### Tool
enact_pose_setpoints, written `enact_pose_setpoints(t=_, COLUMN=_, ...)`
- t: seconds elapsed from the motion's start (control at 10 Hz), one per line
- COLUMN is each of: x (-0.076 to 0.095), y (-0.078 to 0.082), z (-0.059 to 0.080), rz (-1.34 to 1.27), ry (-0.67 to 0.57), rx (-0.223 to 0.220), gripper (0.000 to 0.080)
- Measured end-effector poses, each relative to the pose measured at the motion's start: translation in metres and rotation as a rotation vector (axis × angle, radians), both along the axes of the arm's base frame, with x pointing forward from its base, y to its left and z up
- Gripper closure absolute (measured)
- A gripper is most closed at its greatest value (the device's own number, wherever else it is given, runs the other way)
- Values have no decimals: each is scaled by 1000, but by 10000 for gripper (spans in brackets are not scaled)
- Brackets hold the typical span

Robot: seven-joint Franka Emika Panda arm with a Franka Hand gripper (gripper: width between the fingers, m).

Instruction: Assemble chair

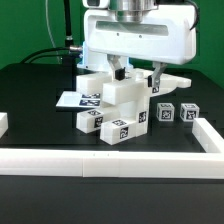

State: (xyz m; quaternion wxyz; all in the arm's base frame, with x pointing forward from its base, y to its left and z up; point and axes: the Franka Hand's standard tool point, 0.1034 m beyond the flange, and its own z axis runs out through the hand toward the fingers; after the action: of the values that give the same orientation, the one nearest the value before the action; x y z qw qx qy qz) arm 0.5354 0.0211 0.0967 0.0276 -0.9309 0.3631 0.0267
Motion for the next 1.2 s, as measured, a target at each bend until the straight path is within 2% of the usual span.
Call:
enact_pose_setpoints(t=0.6, x=8, y=-17, z=-1, rz=55, ry=-12, rx=-8, gripper=150)
enact_pose_setpoints(t=1.0, x=19, y=-14, z=14, rz=88, ry=-19, rx=6, gripper=150)
enact_pose_setpoints(t=1.2, x=17, y=-14, z=11, rz=88, ry=-16, rx=4, gripper=150)
